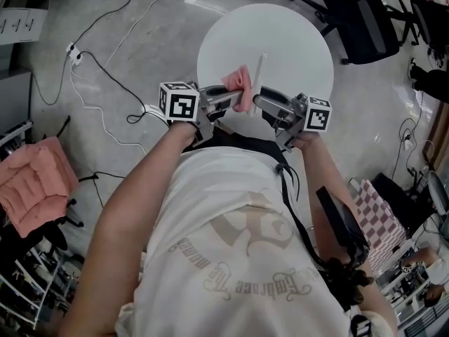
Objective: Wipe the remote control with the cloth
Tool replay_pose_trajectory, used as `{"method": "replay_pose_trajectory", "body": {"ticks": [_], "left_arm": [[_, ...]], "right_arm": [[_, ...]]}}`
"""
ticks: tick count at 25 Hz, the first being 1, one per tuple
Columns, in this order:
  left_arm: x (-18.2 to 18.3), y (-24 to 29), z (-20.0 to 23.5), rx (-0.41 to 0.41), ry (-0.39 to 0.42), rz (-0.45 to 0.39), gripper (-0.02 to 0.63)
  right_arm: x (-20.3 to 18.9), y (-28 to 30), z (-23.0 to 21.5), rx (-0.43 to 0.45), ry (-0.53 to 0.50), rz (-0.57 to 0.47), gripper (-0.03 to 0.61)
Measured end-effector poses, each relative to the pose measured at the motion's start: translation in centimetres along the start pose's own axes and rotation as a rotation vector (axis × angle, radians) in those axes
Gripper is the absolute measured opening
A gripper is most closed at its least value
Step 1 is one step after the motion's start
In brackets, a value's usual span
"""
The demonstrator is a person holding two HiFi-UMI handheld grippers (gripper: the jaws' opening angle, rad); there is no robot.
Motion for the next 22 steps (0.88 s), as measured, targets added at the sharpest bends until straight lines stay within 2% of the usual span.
{"method": "replay_pose_trajectory", "body": {"ticks": [7, 12, 18, 22], "left_arm": [[-1.9, -0.3, 1.4, 0.058, -0.032, 0.084, 0.018], [-3.0, -0.3, 1.6, 0.076, -0.047, 0.104, 0.018], [-3.1, -1.5, 2.6, 0.116, -0.069, 0.066, 0.018], [-2.9, -3.1, 2.8, 0.146, -0.077, 0.018, 0.018]], "right_arm": [[1.4, 0.2, -2.3, -0.089, 0.035, -0.074, 0.238], [1.9, -0.5, -5.2, -0.244, 0.057, -0.084, 0.238], [2.0, -1.0, -9.9, -0.516, 0.022, 0.027, 0.238], [1.5, -0.8, -11.6, -0.658, -0.022, 0.135, 0.238]]}}
Point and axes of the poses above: the fingertips, and each gripper's own axes: y forward along the fingers, z to its left, x out of its top, the point moved 5 cm from there along -y, backward along the fingers, and after that the axes turned 5 degrees about -z, right-handed, at the moved point
